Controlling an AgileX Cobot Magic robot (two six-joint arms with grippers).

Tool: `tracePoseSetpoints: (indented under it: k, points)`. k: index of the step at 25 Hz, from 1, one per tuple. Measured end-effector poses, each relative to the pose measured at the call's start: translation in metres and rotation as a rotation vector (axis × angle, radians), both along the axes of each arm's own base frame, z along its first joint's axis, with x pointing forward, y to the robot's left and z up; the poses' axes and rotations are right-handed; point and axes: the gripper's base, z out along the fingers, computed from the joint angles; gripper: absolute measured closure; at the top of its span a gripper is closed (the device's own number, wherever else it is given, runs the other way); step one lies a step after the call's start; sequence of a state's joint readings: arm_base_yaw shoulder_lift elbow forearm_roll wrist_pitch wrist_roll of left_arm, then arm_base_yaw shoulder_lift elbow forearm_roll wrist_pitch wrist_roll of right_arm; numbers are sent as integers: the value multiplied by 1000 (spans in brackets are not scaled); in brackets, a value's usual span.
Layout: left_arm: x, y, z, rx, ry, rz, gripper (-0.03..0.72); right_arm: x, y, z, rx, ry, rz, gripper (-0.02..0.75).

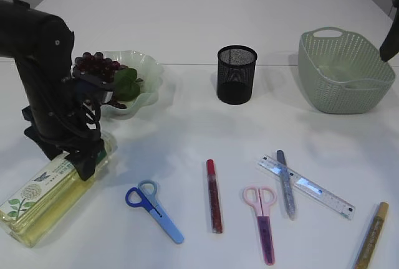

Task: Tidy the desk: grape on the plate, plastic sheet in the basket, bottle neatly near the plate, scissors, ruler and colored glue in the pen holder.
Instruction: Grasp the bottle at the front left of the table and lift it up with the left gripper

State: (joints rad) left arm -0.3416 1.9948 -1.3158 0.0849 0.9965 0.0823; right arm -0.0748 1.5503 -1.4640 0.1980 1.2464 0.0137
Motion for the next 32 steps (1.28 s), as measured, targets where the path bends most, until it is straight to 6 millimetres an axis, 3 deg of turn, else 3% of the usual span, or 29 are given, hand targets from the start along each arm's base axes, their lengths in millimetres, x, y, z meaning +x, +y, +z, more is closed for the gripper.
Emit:
tracePoseSetpoints:
  k: [10, 15, 21, 27, 32]
  points:
    - [1, -1, -27, 23, 65, 0, 98, 0, 0, 0, 0, 0, 0, 162]
    - [1, -1, -28, 24, 67, 2, 107, 0, 0, 0, 0, 0, 0, 162]
    - [1, 0, -27, 27, 74, 2, 244, 0, 0, 0, 0, 0, 0, 162]
    - [-1, 1, -27, 32, 94, 8, 247, 0, 0, 0, 0, 0, 0, 162]
    - [4, 15, -21, -38, 86, 123, 250, 0, 0, 0, -1, -2, 2, 162]
